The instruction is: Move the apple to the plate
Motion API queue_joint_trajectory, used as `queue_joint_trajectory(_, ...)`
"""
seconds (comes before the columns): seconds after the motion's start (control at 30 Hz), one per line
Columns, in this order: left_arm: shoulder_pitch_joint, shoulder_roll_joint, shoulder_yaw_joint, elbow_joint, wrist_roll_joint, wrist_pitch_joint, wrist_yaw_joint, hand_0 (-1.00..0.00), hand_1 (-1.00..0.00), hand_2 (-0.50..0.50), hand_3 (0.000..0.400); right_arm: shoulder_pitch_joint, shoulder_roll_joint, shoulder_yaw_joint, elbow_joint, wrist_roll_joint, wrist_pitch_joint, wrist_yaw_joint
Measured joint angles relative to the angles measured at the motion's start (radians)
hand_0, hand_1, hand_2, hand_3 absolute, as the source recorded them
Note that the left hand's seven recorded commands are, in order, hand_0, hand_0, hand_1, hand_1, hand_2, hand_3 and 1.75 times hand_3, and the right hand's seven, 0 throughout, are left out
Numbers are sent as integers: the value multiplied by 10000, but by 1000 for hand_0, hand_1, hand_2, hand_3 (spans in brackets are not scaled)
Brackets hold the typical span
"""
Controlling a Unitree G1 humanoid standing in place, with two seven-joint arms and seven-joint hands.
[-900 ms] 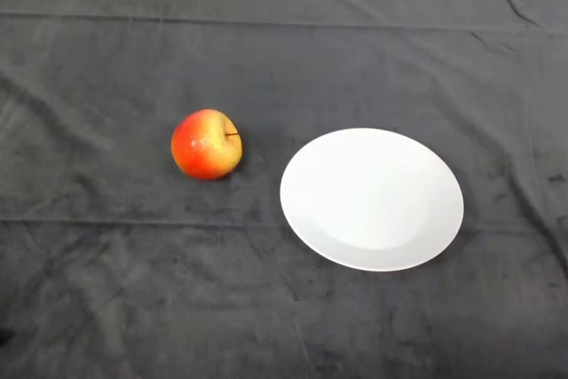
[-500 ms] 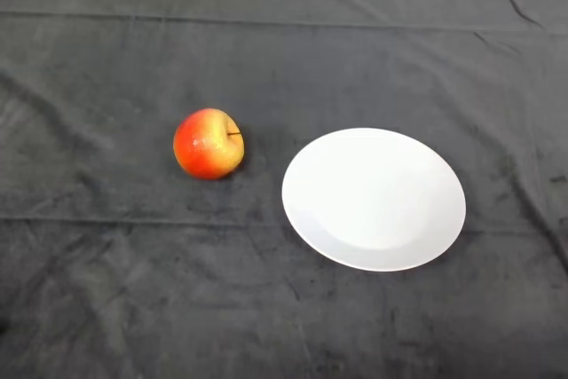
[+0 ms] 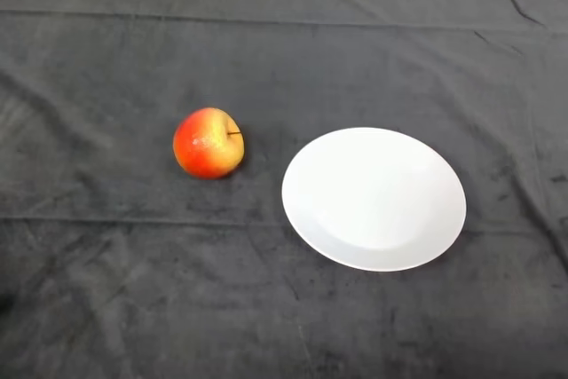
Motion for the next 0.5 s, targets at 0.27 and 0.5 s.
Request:
queue_joint_trajectory(0.27, 11, -53, -365, -1855, 350, 364, 530, 0, 0, 0, 0, 0, 0, 1, 0, 0, 0, 1)
queue_joint_trajectory(0.5, 65, -584, -896, -3234, 813, 853, 908, 0, 0, 0, 0, 0, 0, 0, 0, 0, 0, 0)
